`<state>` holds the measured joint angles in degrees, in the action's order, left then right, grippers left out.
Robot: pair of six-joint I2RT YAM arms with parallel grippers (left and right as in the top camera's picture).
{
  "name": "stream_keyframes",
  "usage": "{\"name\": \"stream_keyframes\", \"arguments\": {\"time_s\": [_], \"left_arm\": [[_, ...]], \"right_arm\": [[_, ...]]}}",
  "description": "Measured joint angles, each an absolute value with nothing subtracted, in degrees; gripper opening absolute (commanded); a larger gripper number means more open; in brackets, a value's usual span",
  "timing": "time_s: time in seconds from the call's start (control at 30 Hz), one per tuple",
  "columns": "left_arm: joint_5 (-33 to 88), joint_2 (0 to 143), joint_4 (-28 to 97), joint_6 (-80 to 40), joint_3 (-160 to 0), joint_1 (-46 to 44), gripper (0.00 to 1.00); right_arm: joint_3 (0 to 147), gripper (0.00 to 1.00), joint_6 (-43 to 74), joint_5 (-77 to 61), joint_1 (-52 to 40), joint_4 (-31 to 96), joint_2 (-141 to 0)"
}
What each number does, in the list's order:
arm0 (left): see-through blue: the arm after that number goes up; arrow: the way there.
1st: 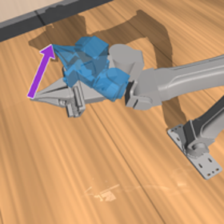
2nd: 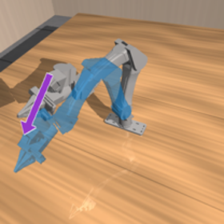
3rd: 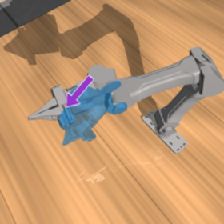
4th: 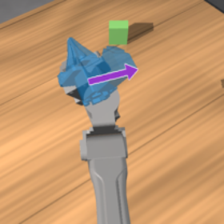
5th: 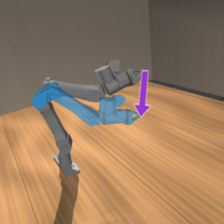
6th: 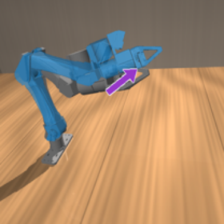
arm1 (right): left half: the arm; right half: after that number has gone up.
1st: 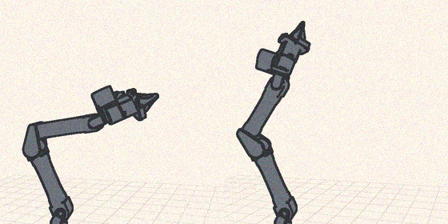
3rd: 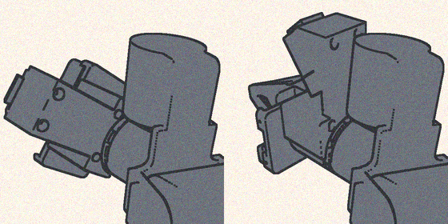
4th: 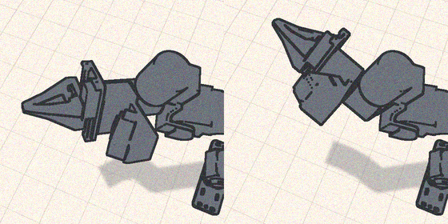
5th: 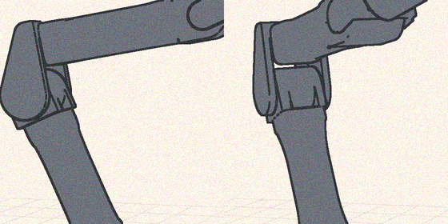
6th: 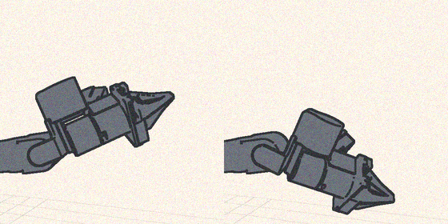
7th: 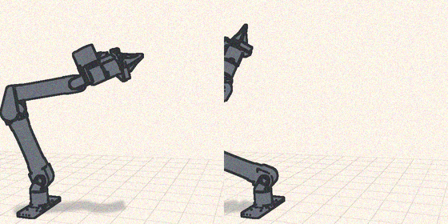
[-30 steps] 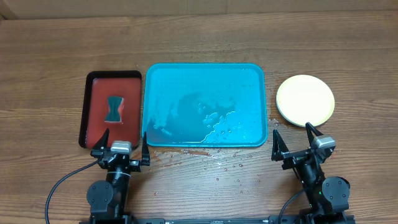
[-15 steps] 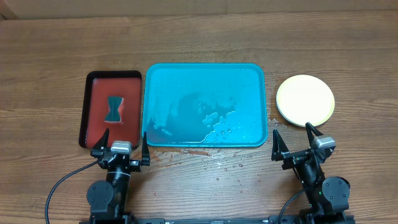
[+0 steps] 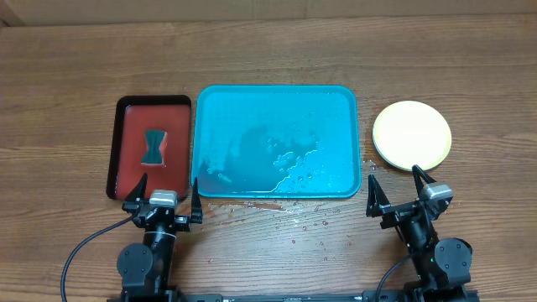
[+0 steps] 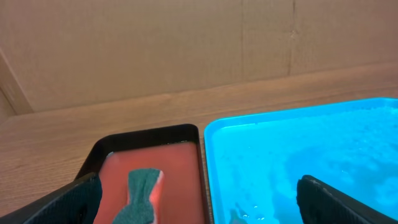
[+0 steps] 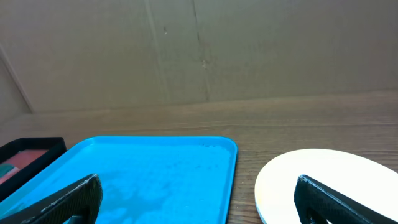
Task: Clean dirty plates on tray and stack at the side
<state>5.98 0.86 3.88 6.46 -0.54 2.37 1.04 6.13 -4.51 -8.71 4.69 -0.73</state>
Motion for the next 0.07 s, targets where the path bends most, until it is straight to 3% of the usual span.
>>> {"name": "stream_keyframes", "arguments": {"time_s": [0.07], "left_arm": [[5.98, 0.86, 3.88, 6.46, -0.54, 2.37, 1.0]], "right_arm": [[1.04, 1.0, 6.13, -4.51, -8.71, 4.73, -0.73]]}}
